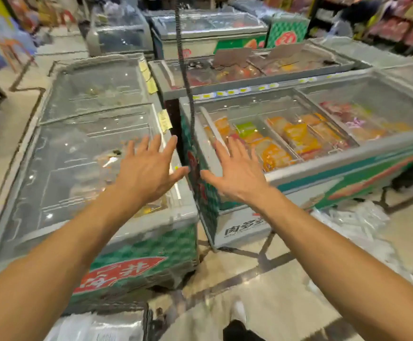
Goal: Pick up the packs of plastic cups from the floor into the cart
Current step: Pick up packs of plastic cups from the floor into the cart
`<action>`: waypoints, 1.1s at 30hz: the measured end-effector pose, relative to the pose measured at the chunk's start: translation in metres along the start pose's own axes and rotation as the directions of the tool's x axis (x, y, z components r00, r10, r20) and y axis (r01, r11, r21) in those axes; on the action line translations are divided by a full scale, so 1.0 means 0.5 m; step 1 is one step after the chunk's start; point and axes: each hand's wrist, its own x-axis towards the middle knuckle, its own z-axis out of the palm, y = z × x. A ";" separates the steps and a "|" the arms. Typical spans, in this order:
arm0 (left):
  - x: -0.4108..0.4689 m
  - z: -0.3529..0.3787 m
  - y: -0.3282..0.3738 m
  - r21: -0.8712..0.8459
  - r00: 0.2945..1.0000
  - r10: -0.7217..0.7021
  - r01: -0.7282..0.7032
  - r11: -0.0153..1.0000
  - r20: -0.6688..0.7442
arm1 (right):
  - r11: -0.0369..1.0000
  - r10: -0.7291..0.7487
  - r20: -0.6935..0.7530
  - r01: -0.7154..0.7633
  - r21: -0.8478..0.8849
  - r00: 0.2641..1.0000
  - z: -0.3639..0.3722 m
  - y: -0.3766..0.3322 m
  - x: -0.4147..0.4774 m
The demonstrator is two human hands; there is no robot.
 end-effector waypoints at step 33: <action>0.291 0.158 1.374 -0.074 0.540 0.835 -0.833 0.548 0.105 | 0.491 0.869 0.044 -0.870 0.037 0.492 0.107 1.181 -0.706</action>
